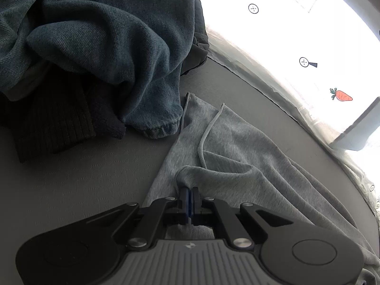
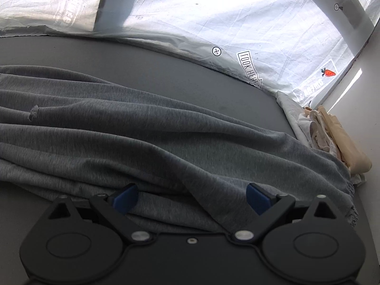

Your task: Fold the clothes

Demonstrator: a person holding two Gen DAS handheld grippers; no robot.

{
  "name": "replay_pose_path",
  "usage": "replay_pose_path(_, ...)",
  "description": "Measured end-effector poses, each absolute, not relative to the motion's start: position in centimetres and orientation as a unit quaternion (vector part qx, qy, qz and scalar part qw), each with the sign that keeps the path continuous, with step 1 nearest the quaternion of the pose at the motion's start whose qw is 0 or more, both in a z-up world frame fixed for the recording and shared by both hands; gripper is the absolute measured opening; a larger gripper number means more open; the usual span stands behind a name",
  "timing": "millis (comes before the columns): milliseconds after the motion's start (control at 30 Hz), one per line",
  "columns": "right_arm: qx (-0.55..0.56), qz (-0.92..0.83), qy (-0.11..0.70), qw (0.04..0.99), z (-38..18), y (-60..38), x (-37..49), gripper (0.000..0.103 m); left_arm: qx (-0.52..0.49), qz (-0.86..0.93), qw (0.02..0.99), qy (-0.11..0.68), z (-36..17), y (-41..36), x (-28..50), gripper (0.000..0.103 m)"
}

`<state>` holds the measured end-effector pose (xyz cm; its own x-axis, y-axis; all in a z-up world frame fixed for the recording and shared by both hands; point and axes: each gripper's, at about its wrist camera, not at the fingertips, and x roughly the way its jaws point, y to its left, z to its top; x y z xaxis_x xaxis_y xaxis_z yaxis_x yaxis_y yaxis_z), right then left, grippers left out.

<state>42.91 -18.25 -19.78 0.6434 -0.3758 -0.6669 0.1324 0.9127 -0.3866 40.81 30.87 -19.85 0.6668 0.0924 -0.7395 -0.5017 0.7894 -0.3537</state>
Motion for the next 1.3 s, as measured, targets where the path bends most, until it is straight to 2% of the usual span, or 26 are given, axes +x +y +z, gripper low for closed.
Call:
replay_pose_path(233, -0.154, -0.263, 0.418, 0.856, -21.0, -23.8, 43.2, 0.1, -0.26, 0.171, 0.876, 0.368, -19.8, 30.7, 40.7, 0.003)
replay_pose_path(567, -0.101, -0.319, 0.437, 0.835, -19.4, -31.4, 37.1, 0.103, -0.259, 0.166, 0.879, 0.365, -19.9, 30.8, 40.6, 0.004)
replay_pose_path(767, -0.116, -0.308, 0.457, 0.826, -20.5, -31.0, 37.4, 0.103, -0.267, 0.163, 0.877, 0.364, -20.0, 31.1, 40.4, 0.004)
replay_pose_path(867, -0.15, -0.304, 0.425, 0.839, -19.3, -29.1, 37.3, 0.103, -0.266, 0.165, 0.875, 0.369, -19.8, 31.1, 40.4, 0.004)
replay_pose_path(1033, -0.175, -0.281, 0.451, 0.829, -20.0, -28.0, 37.4, 0.102, -0.246, 0.163, 0.882, 0.368, -19.4, 30.6, 40.0, 0.001)
replay_pose_path(1300, -0.138, -0.245, 0.446, 0.85, -18.5, -25.9, 36.0, 0.102, -0.181, 0.18, 0.912, 0.322, -14.1, 29.9, 37.4, 0.0)
